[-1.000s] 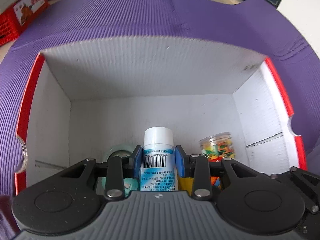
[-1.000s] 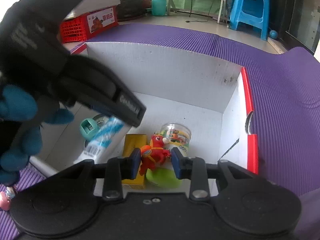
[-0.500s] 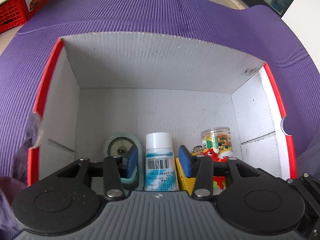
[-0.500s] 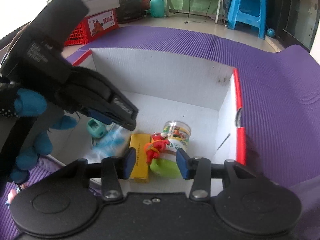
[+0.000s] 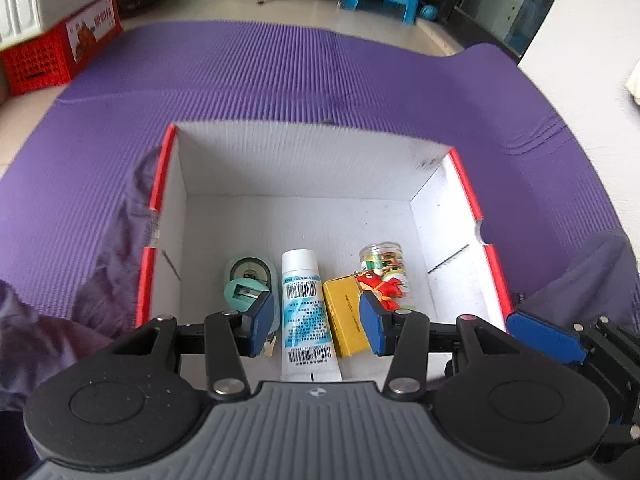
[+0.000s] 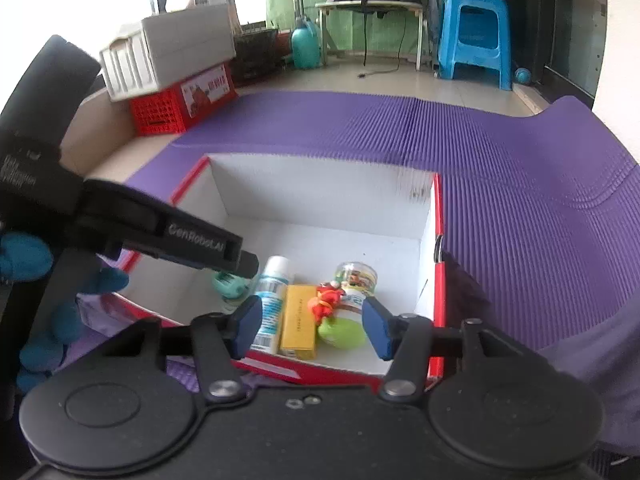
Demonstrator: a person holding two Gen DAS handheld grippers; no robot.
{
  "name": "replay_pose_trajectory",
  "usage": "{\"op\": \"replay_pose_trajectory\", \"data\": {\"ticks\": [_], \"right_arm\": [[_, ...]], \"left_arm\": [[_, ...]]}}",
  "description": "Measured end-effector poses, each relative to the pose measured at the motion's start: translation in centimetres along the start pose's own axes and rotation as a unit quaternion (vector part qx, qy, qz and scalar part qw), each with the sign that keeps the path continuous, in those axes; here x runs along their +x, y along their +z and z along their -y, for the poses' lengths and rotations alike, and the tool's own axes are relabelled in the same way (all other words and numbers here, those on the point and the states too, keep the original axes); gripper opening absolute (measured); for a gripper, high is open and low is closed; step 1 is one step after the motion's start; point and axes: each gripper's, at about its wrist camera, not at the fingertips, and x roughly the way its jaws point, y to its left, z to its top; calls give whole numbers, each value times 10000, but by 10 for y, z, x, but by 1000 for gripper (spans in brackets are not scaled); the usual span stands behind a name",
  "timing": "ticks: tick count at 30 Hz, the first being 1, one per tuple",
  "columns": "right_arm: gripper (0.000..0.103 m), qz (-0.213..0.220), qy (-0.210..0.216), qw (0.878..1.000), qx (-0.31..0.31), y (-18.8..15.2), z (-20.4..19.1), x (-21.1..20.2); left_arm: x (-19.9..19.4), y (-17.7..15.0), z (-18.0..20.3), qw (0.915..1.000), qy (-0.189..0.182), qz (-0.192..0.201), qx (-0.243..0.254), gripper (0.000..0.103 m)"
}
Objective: Organize rigid objects
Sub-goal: 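Open both tools to release the tube and keychain into the box, then withdraw both tools back toward the remaining items on the mat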
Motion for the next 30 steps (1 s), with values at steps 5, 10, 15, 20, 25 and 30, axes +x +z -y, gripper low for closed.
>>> {"op": "replay_pose_trajectory", "data": {"ticks": [5, 10, 15, 20, 25, 30], "right_arm": [[60, 143, 34, 9999, 81, -1, -4, -27], [65, 293, 20, 9994, 173, -7, -9, -52], [68, 420, 132, 9987, 257, -15, -13, -79], [75, 614, 240, 9973, 325, -21, -18, -105], [81, 728, 291, 9963, 361, -31, -22, -122], [93, 851, 279, 9951, 416, -44, -29, -137]], "left_arm": [[-36, -10, 8, 9994, 92, 301, 175, 46], [-65, -27, 11, 9985, 49, 489, 254, 47], [-97, -47, 13, 9958, 224, 781, 427, 64], [-123, -66, 12, 9946, 231, 906, 448, 64], [-144, -86, 11, 9936, 244, 1013, 431, 71], [-157, -103, 13, 9921, 246, 1128, 495, 76]]}}
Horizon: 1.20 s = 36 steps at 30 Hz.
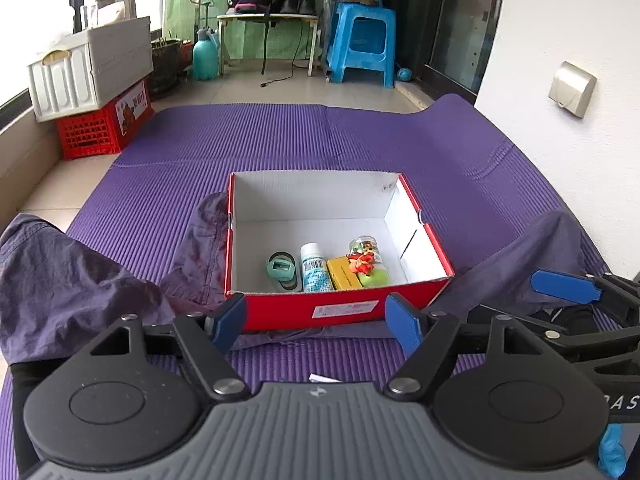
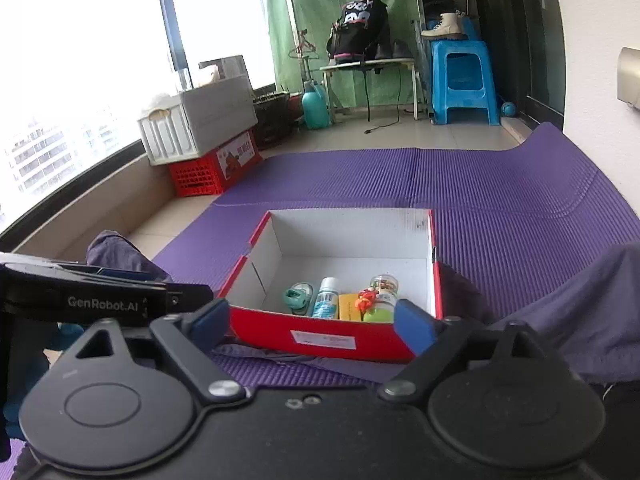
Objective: Organize rigid objects
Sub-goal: 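Withdraw both tools back toward the remaining items on the mat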
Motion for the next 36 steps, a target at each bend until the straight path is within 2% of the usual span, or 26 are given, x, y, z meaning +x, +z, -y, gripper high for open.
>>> {"op": "replay_pose_trajectory", "data": {"ticks": [2, 3, 5, 19, 21, 24, 29, 36], "right_arm": [[98, 39, 26, 10000, 41, -4, -2, -6], [99, 60, 31, 10000, 46, -6, -2, -9], [103, 85, -3, 9999, 55, -11, -4, -13], [103, -57, 15, 9999, 98, -41, -7, -26], [103, -108, 26, 9999, 107, -45, -7, -25], [103, -169, -2, 9998, 79, -49, -7, -23], [103, -347, -12, 9994, -17, -58, -5, -18], [103, -502, -5, 9987, -48, -67, -3, -12]], "left_arm": [[-6, -5, 2, 10000, 59, 50, 56, 78], [-9, -9, 3, 9998, 112, 62, 117, 83], [-13, -14, 5, 9995, 211, 99, 210, 83], [-25, -52, 0, 9992, 350, 49, 186, 88], [-26, -56, -4, 9994, 320, 55, 83, 89], [-26, -64, -10, 9994, 331, 54, -70, 101], [-21, -75, -22, 9988, 446, -11, -177, 101], [-17, -87, -54, 9961, 637, -57, -610, 102]]}}
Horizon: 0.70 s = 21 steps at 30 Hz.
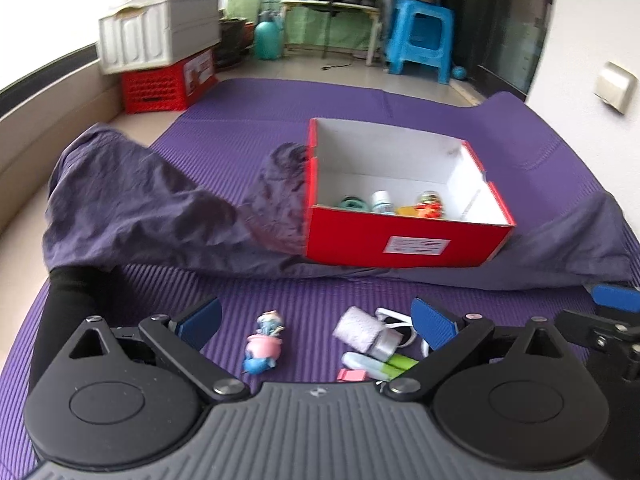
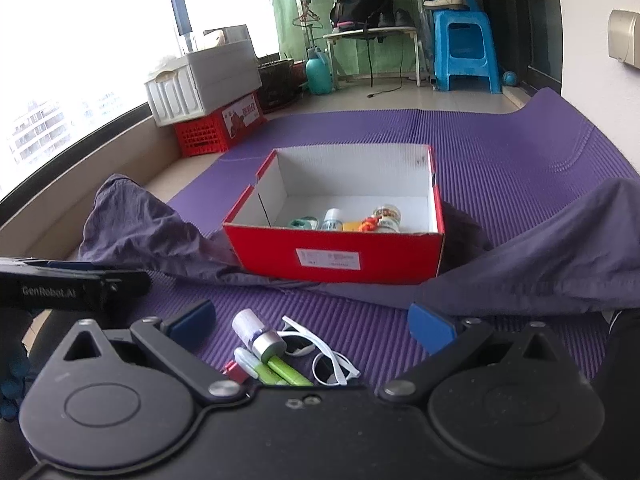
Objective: Organize rigid objects
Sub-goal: 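Withdraw both tools back toward the remaining items on the mat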
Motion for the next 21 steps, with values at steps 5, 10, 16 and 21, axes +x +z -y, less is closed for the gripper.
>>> {"op": "replay_pose_trajectory", "data": {"ticks": [5, 10, 16, 21], "right_arm": [[103, -143, 4, 9999, -20, -6, 1, 8], [103, -362, 15, 9993, -86, -16, 1, 19], [101, -624, 80, 9978, -217, -30, -4, 31], [99, -831, 163, 9954, -442, -43, -9, 43]], "left_arm": [[12, -3, -22, 9993, 154, -86, -341, 103], [35, -5, -32, 9982, 321, -336, -376, 103], [70, -12, -29, 9959, 538, -689, -250, 103], [96, -21, -26, 9933, 590, -970, -220, 103]]}}
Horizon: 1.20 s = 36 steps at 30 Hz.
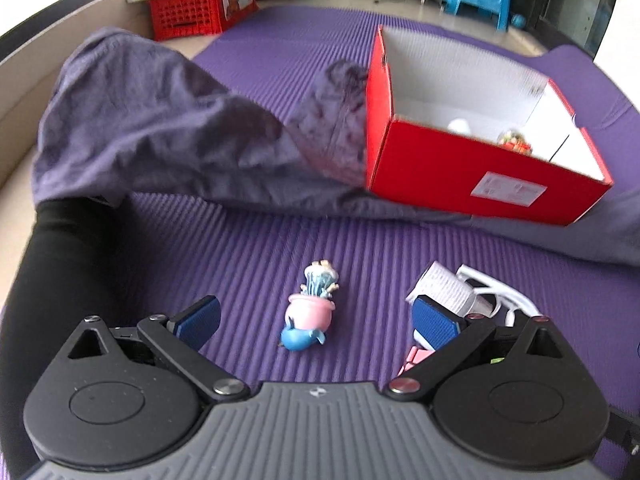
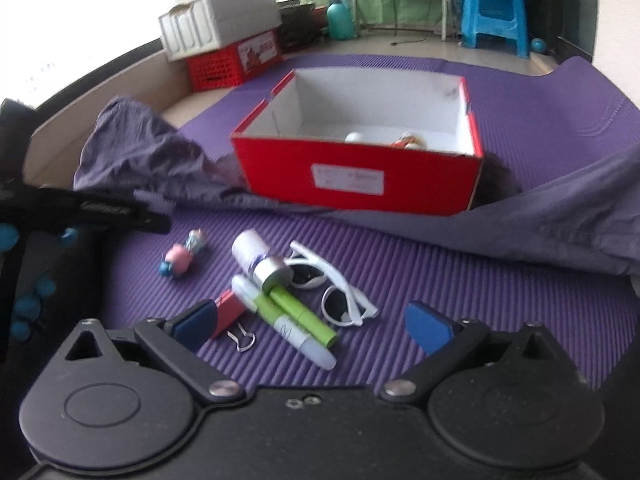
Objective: Organize rigid objects
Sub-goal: 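Withdraw both tools back toward the remaining items on the mat, then grasp the pink-and-blue figurine with the left tool while the right tool grasps the green highlighter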
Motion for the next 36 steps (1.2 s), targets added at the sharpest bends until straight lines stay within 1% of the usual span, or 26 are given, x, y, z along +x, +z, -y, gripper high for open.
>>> {"op": "replay_pose_trajectory", "data": {"ticks": [3, 5, 9, 11, 14, 15, 17, 18, 23, 24, 26, 28, 31, 36], "right_arm": [[94, -156, 54, 9998, -96, -6, -3, 10], [87, -277, 104, 9995, -147, -9, -4, 18], [80, -509, 214, 9982, -228, -16, -7, 35], [75, -614, 256, 9974, -266, -18, -7, 43], [72, -765, 277, 9960, -363, -20, -7, 57], [69, -807, 270, 9957, -377, -20, -7, 60], [60, -919, 266, 9947, -369, -20, -5, 68], [58, -968, 260, 9943, -355, -21, -4, 72], [55, -1042, 223, 9935, -395, -22, -4, 82], [53, -1063, 270, 9931, -408, -22, -4, 83], [45, -1133, 406, 9915, -491, -20, -8, 85], [42, -1196, 473, 9898, -613, -18, -13, 88], [43, -1235, 365, 9887, -762, -16, -19, 95], [42, -1232, 370, 9876, -896, -7, -28, 103]], "left_arm": [[13, -2, 2, 9999, 57, -86, 45, 103], [21, -2, 3, 9999, 54, -144, 41, 103], [35, -3, 2, 9997, 40, -234, -28, 103], [42, -4, 3, 9997, 54, -256, 12, 103], [51, -5, 3, 9995, 77, -311, 57, 103], [54, -6, 2, 9994, 80, -336, 67, 103], [61, -7, 1, 9992, 99, -391, 59, 103], [64, -8, 1, 9991, 101, -412, 57, 103], [76, -11, -5, 9986, 92, -514, -37, 103], [78, -12, -7, 9985, 90, -530, -74, 103], [80, -12, -9, 9984, 75, -540, -122, 103], [81, -11, -10, 9985, 77, -524, -130, 103], [81, -11, -9, 9988, 105, -466, -64, 102], [85, -11, -9, 9988, 147, -461, -47, 102]]}}
